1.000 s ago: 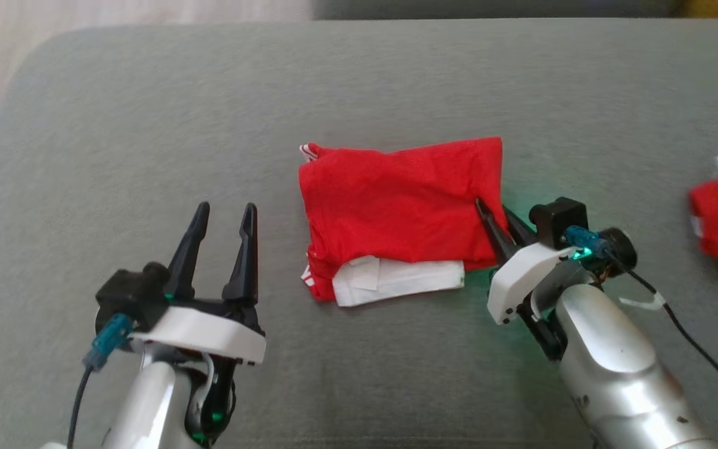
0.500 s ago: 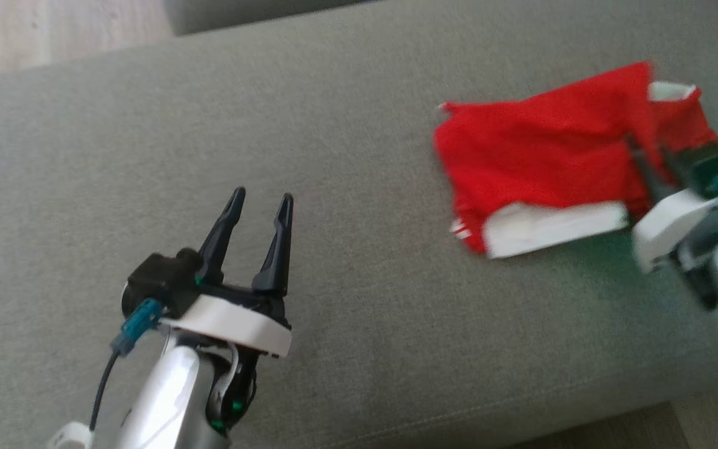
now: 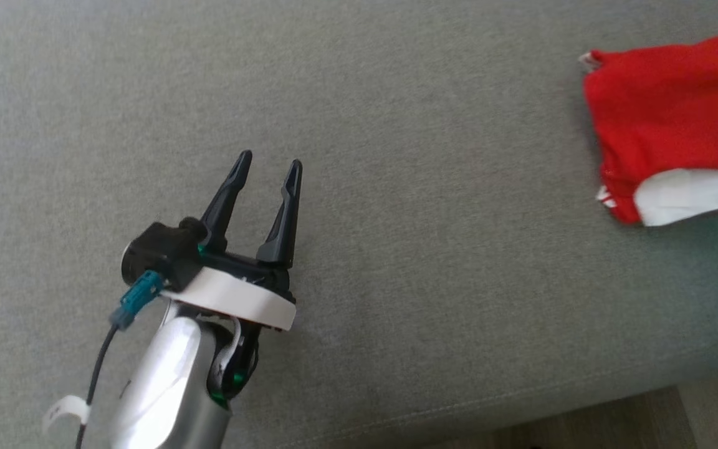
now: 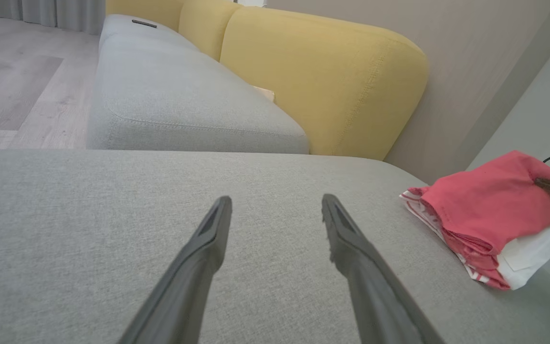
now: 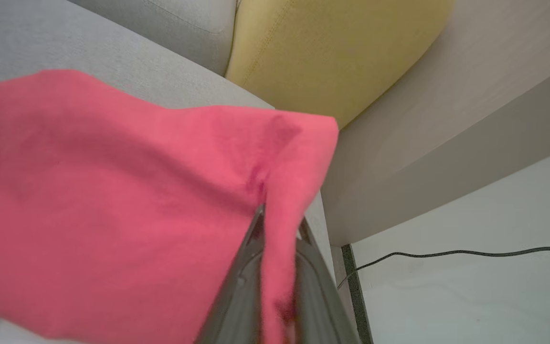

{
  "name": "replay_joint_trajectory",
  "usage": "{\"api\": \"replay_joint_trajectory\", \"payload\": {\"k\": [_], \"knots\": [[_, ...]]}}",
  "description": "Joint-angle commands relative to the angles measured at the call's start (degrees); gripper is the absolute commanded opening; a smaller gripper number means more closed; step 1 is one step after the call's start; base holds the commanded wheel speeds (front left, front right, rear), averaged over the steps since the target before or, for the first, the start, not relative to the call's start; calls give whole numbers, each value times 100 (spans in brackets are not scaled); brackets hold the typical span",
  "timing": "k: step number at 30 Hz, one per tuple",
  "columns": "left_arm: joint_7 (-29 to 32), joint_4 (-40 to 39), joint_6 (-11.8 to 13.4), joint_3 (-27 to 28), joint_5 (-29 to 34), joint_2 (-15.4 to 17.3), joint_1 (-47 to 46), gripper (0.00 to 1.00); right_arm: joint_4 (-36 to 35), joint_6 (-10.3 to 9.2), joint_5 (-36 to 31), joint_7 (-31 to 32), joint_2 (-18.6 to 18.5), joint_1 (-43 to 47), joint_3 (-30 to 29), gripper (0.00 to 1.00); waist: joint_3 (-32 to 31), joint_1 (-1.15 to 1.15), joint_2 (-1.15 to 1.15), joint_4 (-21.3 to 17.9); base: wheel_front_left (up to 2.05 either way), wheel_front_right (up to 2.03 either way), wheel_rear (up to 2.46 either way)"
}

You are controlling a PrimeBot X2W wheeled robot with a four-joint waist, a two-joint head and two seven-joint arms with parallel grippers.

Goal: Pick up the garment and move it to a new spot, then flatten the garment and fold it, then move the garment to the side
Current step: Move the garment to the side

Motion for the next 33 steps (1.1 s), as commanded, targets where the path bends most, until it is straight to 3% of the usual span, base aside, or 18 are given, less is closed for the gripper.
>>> {"api": "replay_joint_trajectory", "payload": {"k": [1,7,8,9,20,33], "knots": [[-70,-215,-47,190,42,30,-194,100,-180,21,-87,65,-243,97,-160,0,140,-1,0,89,0,0,0],[-70,-191,-99,248,75,30,-280,100,-324,21,-278,254,10,343,-628,0,259,-1,0,134,0,0,0],[-70,-183,-106,265,80,30,-295,100,-354,21,-296,289,63,377,-693,90,267,-1,0,136,0,0,0],[-70,-175,-112,284,84,30,-307,100,-382,21,-290,342,129,409,-760,100,265,-1,0,134,0,0,0],[-70,-118,-110,387,8,30,-221,100,-963,21,-417,446,543,443,-780,100,-197,-1,0,153,0,0,0],[-70,-373,81,926,-116,30,442,100,-1982,21,344,-174,1935,959,-336,100,-1419,-1,0,680,0,0,0]]}}
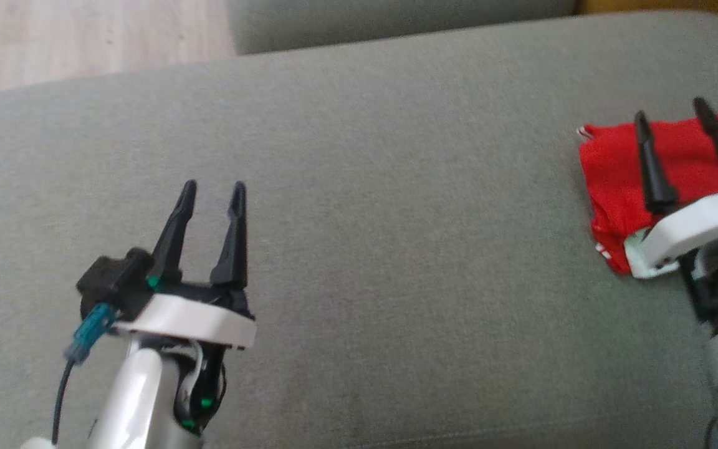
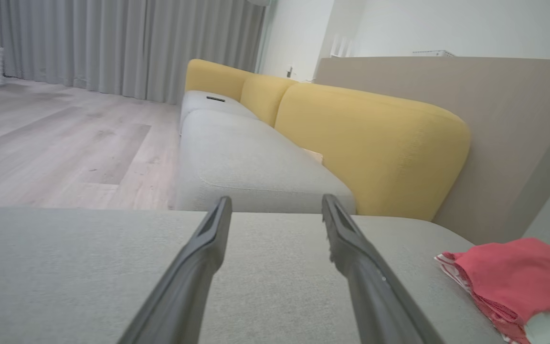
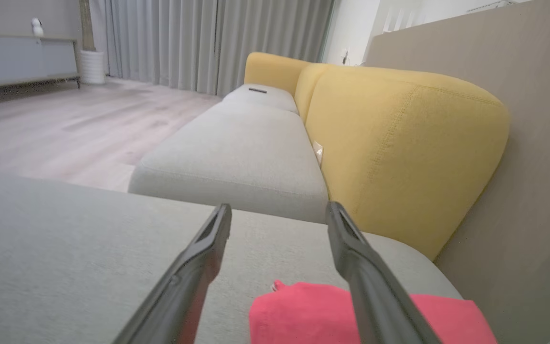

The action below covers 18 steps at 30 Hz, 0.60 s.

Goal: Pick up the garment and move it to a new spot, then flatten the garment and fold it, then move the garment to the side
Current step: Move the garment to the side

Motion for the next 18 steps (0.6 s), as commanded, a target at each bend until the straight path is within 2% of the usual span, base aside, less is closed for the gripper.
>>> {"api": "replay_joint_trajectory", "payload": {"k": [1,9,12,18], "knots": [[-69,-217,35,240,-57,37,-58,100,-234,21,6,-129,28,11,28,100,-234,1,0,207,0,0,0],[-69,-221,41,461,-47,37,608,100,-111,21,-25,-1019,1088,823,-377,100,-656,1,0,462,0,0,0],[-69,-199,49,489,-22,37,836,100,-15,21,28,-1251,1273,1057,-361,100,-740,1,0,507,0,0,0],[-69,-230,102,540,6,37,1100,100,208,21,167,-1483,1367,1375,-307,100,-874,1,0,561,0,0,0]]}}
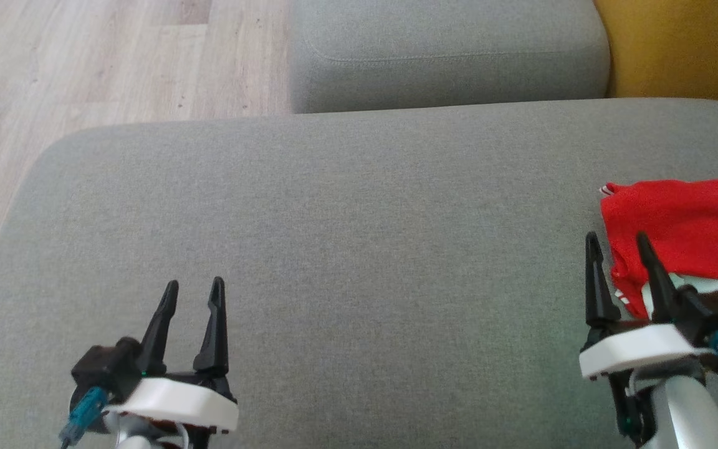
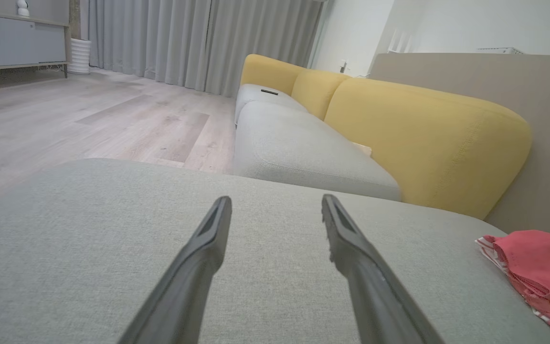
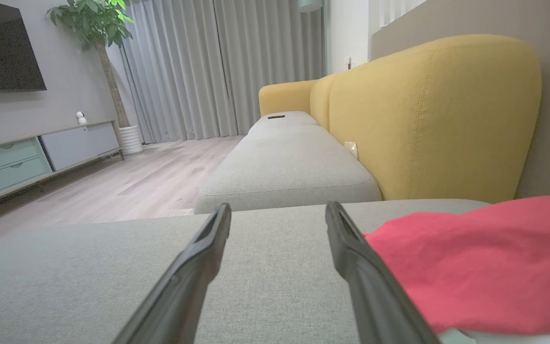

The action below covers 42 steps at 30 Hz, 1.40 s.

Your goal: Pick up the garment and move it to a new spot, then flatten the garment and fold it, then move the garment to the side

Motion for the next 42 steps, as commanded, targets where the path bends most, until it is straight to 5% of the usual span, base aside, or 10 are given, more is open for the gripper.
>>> {"api": "replay_joint_trajectory", "payload": {"k": [1,18,30,41,42], "knots": [[-70,-214,62,237,25,21,-188,100,-118,21,144,-118,1,-85,170,100,-26,1,0,25,0,0,0],[-70,-302,423,235,323,21,-232,100,75,21,287,-241,5,-42,293,100,-17,1,0,-2,0,0,0],[-70,37,340,267,-31,21,-218,100,131,21,346,-246,6,-65,336,100,-14,1,0,-80,0,0,0],[-70,54,605,362,-135,21,-192,100,180,21,412,-250,6,-100,421,100,-15,1,0,-114,0,0,0],[4,258,570,164,-128,0,28,0,362,0,370,-195,22,147,256,0,-15,1,0,-113,0,0,0]]}}
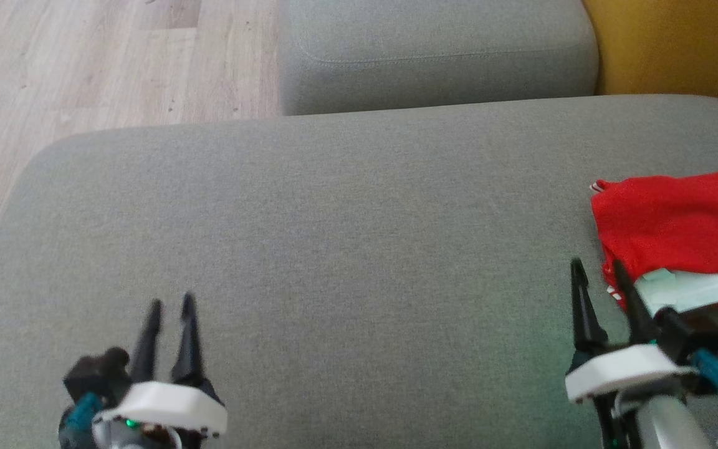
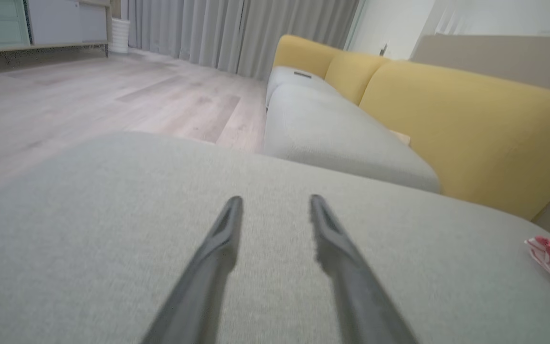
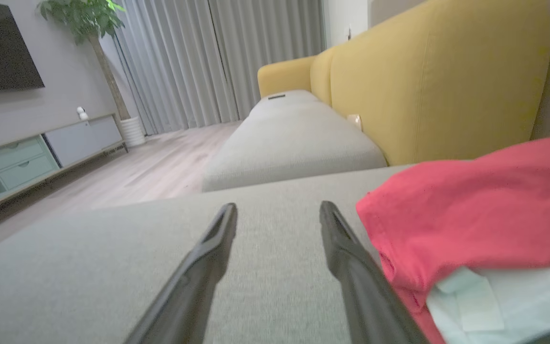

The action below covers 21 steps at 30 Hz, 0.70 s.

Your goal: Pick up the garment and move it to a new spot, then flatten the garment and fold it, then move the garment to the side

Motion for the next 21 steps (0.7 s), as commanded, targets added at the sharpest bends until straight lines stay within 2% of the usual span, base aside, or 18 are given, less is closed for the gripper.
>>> {"api": "replay_joint_trajectory", "payload": {"k": [1,4,21], "knots": [[6,66,-2,-3,-7,-2,8,0,61,0,4,7,1,15,-4,0,0,0,0,0,0,0,0],[24,299,-8,-9,-53,-14,110,0,280,0,52,26,11,154,-14,0,2,0,0,-1,0,0,0],[305,318,-153,180,-1056,-9,-38,0,145,3,1171,304,7,114,-101,0,37,0,0,-8,0,0,0]]}}
